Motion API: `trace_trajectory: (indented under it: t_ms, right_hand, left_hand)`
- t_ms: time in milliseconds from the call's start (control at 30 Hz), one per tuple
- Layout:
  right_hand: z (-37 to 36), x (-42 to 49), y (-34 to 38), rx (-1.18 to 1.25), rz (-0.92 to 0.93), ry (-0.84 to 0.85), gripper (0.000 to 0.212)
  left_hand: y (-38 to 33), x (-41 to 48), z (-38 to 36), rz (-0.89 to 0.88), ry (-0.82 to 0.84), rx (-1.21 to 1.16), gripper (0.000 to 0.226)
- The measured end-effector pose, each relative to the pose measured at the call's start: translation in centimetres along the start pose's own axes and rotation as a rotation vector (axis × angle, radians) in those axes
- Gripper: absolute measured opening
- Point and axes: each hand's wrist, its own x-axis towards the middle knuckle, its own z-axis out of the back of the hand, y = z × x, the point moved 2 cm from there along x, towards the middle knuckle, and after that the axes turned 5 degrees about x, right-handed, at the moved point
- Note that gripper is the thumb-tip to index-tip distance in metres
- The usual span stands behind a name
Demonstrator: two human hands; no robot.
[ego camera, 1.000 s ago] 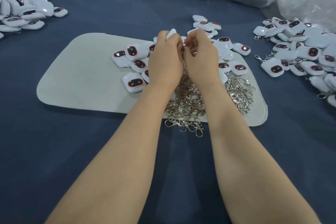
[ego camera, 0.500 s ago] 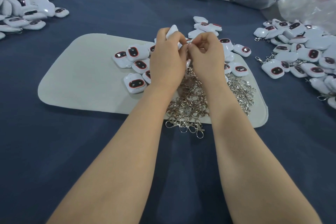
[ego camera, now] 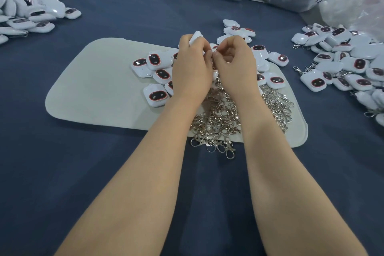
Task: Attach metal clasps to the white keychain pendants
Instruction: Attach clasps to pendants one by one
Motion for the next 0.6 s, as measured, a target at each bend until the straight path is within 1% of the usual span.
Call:
trace_trajectory:
  t_ms: [100,200,467,600]
  right_hand:
    - [-0.05,-0.15,0.04,-0.056,0.060,-0.018,0.015]
    - [-0.04,-0.25,-0.01,-0.054,0.091,-0.038,0.016]
    - [-0.04,-0.31,-0.18,-0.057,0.115,-0.035,0.018]
    - [-0.12,-0.41,-0.16,-0.044,0.107,-0.019,0.018]
  left_hand:
    - [-0.14,-0.05,0.01,-0.018,0.009,0.023,0.013]
    - [-0.24,-0.12,0.00,-0.038,0.012,0.055,0.013]
    - [-0.17,-0.11,0.01,-0.044,0.026,0.068,0.015]
    - [-0.09,-0.06,0.02,-0.019,0.025,0.082,0.016]
